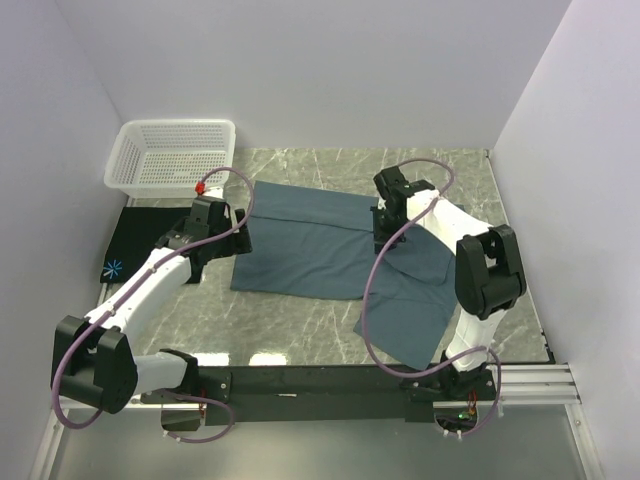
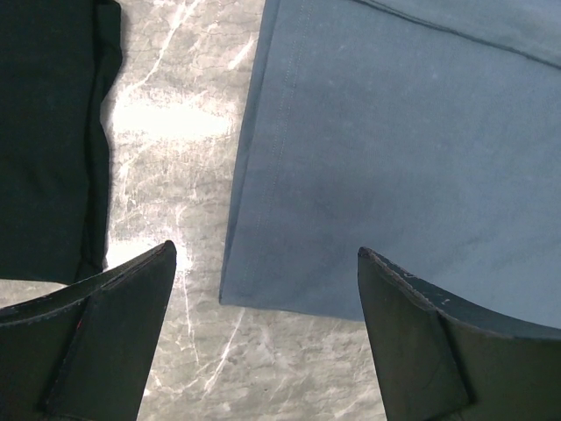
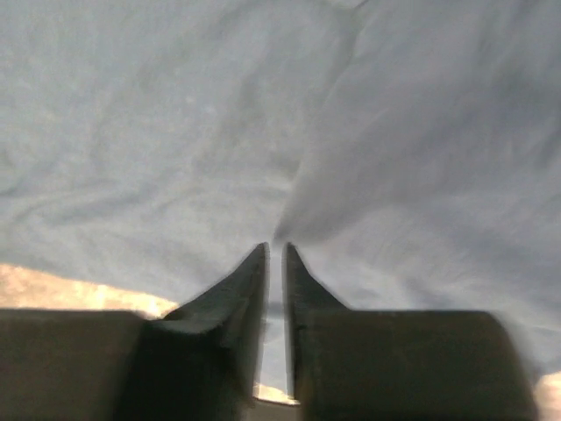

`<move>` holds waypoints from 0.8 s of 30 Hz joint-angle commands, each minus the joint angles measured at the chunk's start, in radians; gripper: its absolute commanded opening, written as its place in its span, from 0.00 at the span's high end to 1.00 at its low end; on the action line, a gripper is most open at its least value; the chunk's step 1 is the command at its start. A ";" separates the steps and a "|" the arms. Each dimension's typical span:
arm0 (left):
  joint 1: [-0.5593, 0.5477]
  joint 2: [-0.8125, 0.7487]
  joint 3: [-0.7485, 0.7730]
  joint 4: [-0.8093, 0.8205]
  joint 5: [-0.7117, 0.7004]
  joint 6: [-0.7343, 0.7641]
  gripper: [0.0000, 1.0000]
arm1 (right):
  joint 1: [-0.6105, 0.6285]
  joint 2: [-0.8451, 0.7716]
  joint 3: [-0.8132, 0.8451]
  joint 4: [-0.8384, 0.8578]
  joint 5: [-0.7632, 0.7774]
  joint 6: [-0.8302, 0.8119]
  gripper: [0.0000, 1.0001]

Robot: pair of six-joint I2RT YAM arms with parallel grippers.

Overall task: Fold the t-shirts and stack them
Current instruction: Fold the tshirt

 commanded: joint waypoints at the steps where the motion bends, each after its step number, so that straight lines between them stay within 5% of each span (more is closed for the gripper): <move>1: -0.009 0.004 0.011 0.005 0.006 0.015 0.10 | -0.003 -0.063 -0.039 0.022 -0.072 0.000 0.74; 5: -0.009 0.002 0.013 0.008 0.028 0.009 0.10 | -0.063 -0.189 -0.142 0.092 -0.015 0.042 0.63; 12: -0.010 0.013 0.019 0.003 0.025 -0.014 0.09 | -0.398 -0.462 -0.459 0.283 0.040 0.229 0.62; 24: -0.010 -0.004 0.019 -0.008 -0.040 -0.016 0.09 | -0.737 -0.337 -0.616 0.563 -0.054 0.339 0.62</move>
